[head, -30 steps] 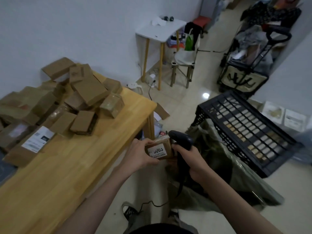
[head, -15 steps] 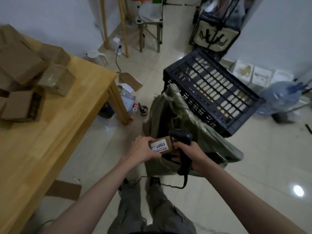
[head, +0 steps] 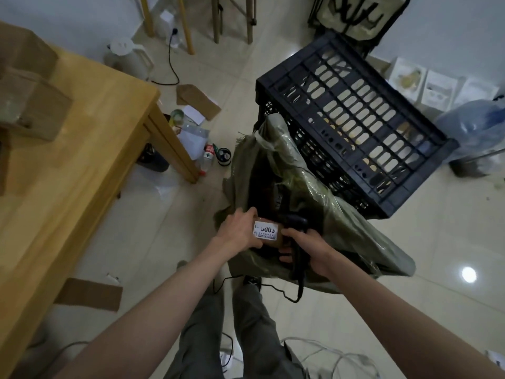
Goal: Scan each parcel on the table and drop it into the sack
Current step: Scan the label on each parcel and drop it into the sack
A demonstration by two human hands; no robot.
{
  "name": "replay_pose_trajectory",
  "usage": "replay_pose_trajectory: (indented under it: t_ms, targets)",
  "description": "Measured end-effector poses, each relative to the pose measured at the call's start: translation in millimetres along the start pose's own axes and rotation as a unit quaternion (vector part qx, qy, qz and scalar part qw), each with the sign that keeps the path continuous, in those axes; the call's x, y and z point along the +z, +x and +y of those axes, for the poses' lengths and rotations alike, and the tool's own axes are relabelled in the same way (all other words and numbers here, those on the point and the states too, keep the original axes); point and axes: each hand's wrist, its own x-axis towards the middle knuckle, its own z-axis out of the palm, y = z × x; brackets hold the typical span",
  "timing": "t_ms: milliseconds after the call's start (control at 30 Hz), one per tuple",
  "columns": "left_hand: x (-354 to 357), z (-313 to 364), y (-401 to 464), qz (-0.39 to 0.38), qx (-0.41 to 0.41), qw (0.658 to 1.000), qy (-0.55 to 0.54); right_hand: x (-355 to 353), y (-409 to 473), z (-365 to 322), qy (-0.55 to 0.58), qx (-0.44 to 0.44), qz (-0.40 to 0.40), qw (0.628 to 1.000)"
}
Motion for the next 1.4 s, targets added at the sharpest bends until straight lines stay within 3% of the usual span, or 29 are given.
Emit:
replay_pose_trajectory:
  t_ms: [200,367,567,967,1400]
  targets:
    - [22.4,-0.7,27.5,-0.047,-0.030,0.998,-0.023,-7.0,21.4,1.9,0.003,0.072,-0.019,0.997]
    - [37.1,7.0,46.6,-0.122,-0.041,0.983,-0.134,-8.6,33.3,-3.0,-0.032,0.066,0.032,0.997]
    - [18.7,2.8,43.9,-0.144,-0.009,0.987,-0.067,-2.7,28.0,-17.6,-0.116,0.020,0.006,0.993]
    - [-111.7,-63.5,-45.9,0.002,-0.024,1.000,-0.007,81.6,-41.4,-87.5,-0.215,-0.087,-0.043,0.972]
    - [-238.1,-203.2,-202.6,0.187,-0.100,0.977,-0.003,276.6,-150.7,-157.8,-0.309,-0.248,-0.125,0.910]
